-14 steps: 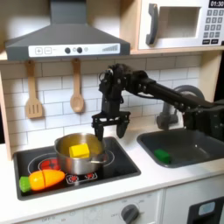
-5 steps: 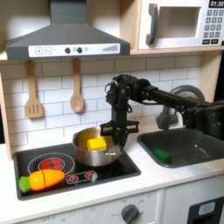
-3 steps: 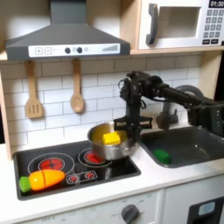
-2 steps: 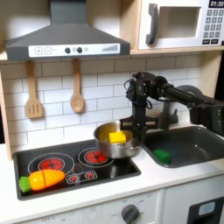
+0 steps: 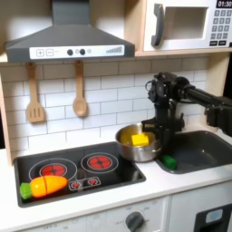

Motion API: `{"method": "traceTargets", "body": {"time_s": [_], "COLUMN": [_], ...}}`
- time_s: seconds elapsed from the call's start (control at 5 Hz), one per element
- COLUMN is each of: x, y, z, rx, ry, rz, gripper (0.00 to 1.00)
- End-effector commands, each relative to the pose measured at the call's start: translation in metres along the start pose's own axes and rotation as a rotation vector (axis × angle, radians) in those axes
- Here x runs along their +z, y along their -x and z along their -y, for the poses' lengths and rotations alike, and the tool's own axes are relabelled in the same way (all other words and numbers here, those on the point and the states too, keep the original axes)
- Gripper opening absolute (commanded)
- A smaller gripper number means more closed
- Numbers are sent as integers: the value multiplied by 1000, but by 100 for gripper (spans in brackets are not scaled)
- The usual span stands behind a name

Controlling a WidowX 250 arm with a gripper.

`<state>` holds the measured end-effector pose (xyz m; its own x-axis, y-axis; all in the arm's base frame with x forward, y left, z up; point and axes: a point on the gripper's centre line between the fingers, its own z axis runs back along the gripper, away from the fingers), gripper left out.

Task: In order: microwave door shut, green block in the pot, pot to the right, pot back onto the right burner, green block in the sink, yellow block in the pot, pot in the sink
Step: 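Put the pot in the sink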

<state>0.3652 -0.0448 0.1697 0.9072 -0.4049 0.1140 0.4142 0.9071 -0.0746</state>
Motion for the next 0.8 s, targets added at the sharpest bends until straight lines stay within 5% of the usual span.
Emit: {"method": "traceTargets", "body": {"time_s": [0.0,0.6], "x": [-11,-15], "y": [-2,-7], "z": [45,96], "rx": [-86,-207], "ry": [46,87], "rz": [-25,-23], "gripper": [0,0]}}
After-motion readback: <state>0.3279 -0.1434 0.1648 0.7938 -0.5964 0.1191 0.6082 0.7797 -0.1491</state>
